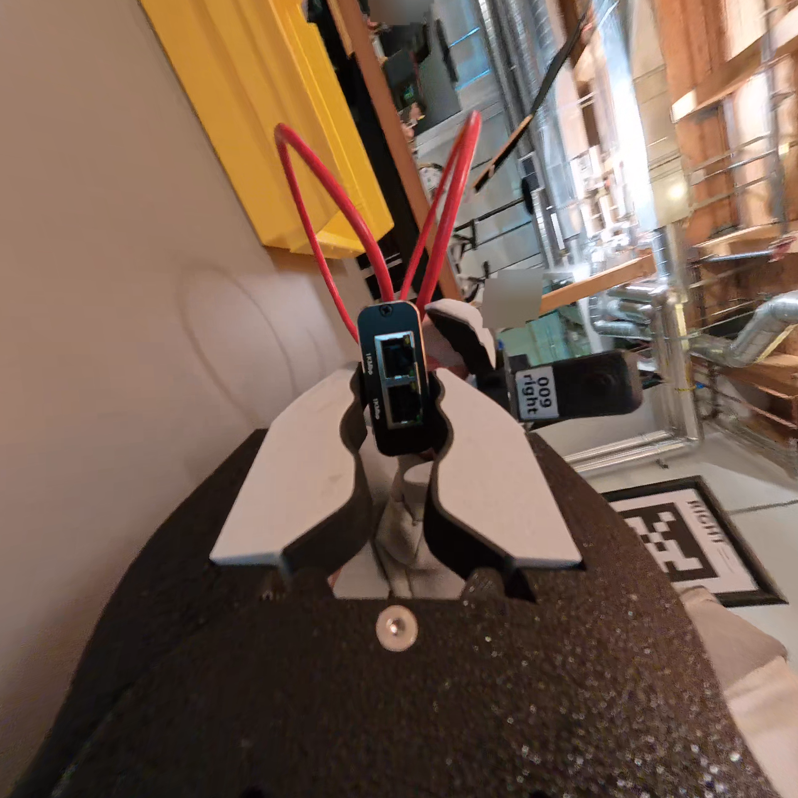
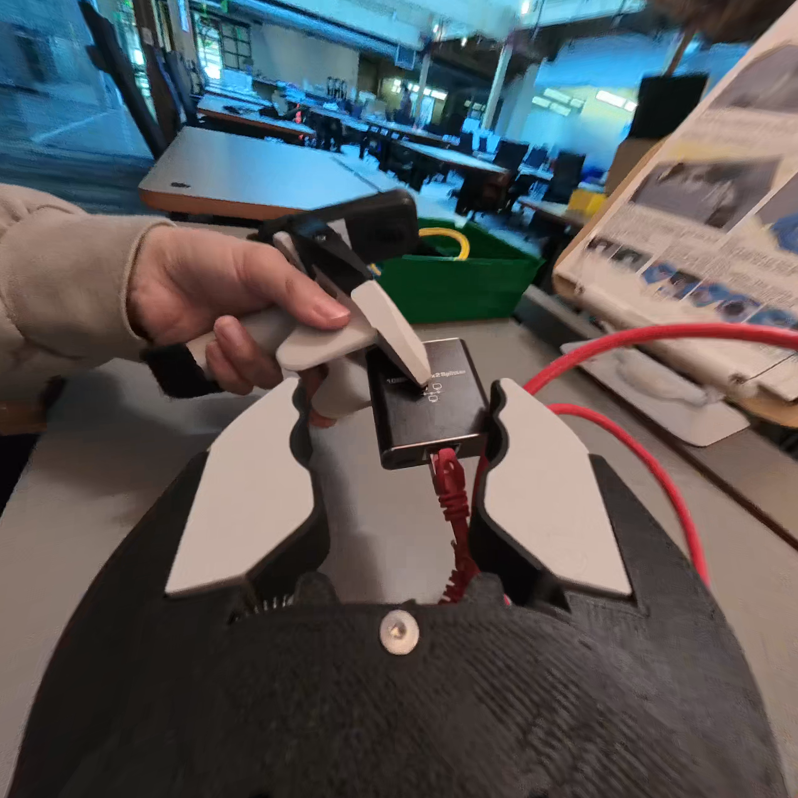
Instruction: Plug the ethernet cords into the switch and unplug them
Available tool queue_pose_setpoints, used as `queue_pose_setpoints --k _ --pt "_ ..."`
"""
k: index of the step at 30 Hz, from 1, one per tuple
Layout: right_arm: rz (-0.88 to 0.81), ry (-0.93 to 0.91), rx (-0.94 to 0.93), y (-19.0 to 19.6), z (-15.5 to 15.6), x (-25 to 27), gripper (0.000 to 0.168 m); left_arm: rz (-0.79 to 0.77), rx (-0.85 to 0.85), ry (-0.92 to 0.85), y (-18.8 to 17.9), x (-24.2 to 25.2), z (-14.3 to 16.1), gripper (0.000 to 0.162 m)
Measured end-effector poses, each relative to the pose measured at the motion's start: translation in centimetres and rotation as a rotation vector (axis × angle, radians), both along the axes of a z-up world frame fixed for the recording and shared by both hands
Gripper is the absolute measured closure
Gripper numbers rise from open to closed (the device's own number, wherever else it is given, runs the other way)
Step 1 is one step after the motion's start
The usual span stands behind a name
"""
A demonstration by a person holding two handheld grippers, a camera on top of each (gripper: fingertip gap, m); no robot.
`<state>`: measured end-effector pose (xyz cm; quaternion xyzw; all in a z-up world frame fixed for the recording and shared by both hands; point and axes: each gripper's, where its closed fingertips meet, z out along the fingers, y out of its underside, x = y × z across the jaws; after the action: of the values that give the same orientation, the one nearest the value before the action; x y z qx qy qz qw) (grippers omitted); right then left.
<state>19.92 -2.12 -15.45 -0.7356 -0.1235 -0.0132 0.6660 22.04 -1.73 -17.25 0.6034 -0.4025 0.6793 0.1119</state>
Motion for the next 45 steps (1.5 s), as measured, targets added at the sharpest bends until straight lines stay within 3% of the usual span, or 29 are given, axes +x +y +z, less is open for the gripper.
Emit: queue_pose_setpoints --k 5,9,13,18,28,36,40,45 --pt "0.027 0.062 -0.024 -0.7 -1.0 0.7 0.098 -0.053 0.032 0.001 -1.1 -0.4 -0.5 0.137" --pt "0.019 0.031 -0.008 -0.9 -1.5 1.4 0.115 -0.059 0.051 0.009 -1.5 -0.3 -0.7 0.137" --pt "0.02 0.016 0.084 -0.9 -0.9 1.5 0.115 -0.056 -0.029 -0.001 -1.6 -0.1 -0.2 0.137" --pt "-0.035 -0.016 0.025 0.1 -2.4 1.8 0.088 -0.046 -0.024 -0.018 -1.8 -0.1 -0.1 0.137" --pt "-0.019 -0.092 0.126 -0.2 -1.7 1.4 0.095 -0.051 -0.165 -0.016 -2.9 -0.4 0.2 0.137" --pt "0.005 -0.099 0.143 -0.5 -2.0 1.3 0.095 -0.078 -0.151 -0.011 -3.5 -0.5 -0.1 0.137" --pt "0.044 -0.026 0.106 -0.2 -3.1 1.1 0.095 -0.102 -0.025 -0.017 -3.2 -0.7 -0.9 0.135" --pt "0.064 -0.065 0.073 0.2 -3.5 0.6 0.096 -0.13 0.033 -0.018 -2.7 -1.2 -0.7 0.134"
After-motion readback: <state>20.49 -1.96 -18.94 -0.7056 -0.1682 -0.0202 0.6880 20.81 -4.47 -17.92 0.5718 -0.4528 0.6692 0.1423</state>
